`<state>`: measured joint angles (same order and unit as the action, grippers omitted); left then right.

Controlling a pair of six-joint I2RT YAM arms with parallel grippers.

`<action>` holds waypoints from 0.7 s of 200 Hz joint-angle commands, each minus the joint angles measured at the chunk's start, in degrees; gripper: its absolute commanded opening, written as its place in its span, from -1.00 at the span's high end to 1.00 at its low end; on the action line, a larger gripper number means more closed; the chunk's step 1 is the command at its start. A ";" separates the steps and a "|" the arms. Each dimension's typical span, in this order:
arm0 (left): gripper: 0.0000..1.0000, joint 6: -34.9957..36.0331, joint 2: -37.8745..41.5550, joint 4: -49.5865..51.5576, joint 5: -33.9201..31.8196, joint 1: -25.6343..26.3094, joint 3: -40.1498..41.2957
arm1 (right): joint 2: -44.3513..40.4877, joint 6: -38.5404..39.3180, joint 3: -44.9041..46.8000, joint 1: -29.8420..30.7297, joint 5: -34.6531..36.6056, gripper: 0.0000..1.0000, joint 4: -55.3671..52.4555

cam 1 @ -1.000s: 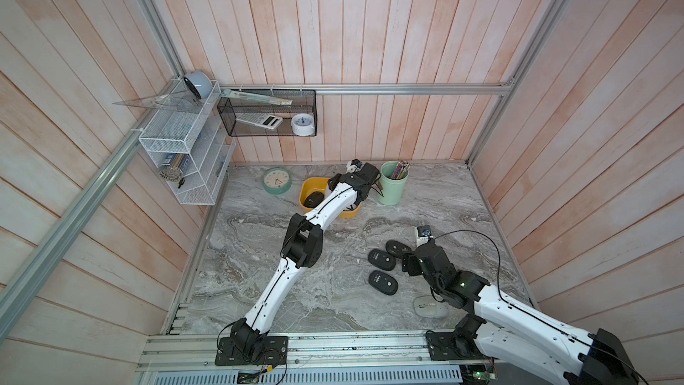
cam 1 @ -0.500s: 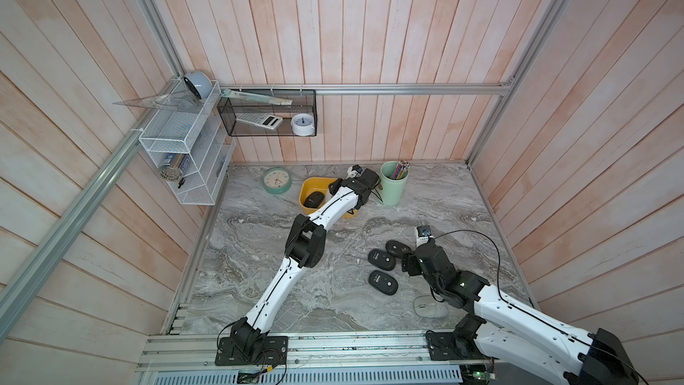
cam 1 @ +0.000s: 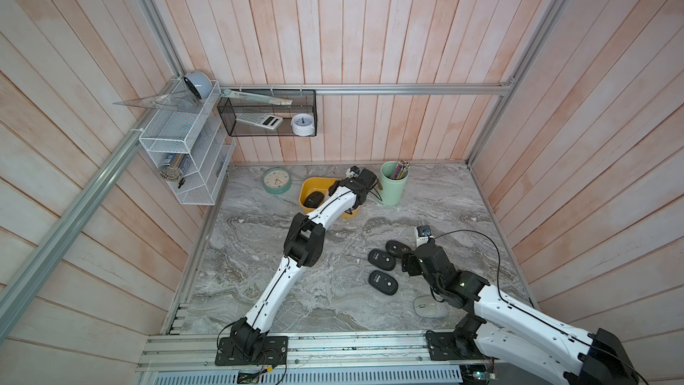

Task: Put the mouse in the storage box
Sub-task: Place the mouse in the storage box, then pick up the mouse from the center of the board.

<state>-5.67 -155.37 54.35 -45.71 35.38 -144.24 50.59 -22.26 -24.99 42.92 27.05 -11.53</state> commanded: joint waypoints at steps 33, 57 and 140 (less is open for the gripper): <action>-0.07 -6.44 3.06 1.80 8.48 -0.71 1.69 | 0.74 0.55 0.07 -0.03 -0.14 -0.67 0.66; -0.34 -9.40 5.26 2.18 12.44 -1.48 1.94 | 0.88 0.54 -0.04 -0.02 -0.24 -0.67 0.66; -0.59 -17.18 23.90 -2.94 23.35 -4.97 16.38 | 1.78 0.90 -0.81 -0.09 -1.89 -0.69 0.21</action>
<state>-19.70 -141.01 54.96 -26.15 31.27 -134.08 51.33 -22.24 -24.99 42.92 26.63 -11.53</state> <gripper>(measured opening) 0.784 0.841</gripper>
